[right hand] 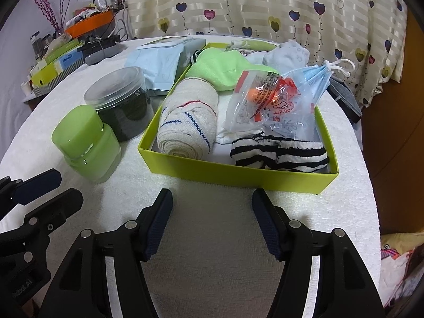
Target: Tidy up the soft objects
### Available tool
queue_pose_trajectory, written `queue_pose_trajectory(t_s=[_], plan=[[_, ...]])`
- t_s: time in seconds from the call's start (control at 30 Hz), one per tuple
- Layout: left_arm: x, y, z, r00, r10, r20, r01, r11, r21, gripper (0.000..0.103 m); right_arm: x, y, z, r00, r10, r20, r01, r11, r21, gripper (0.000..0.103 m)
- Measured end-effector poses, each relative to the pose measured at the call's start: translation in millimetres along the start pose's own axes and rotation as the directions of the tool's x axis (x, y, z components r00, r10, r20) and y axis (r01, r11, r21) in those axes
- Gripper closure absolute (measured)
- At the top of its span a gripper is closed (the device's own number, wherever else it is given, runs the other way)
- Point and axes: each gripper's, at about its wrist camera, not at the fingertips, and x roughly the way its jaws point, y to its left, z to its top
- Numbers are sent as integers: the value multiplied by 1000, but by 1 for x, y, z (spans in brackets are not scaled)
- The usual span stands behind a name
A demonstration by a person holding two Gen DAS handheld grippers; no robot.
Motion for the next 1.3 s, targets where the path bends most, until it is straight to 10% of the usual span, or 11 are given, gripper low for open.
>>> queue_pose_trajectory(t_s=[1.3], plan=[[7,1,7,999,-30,-25,30,1000,-1,63,0,1,0,1000,0,0,0,1000,0,39]])
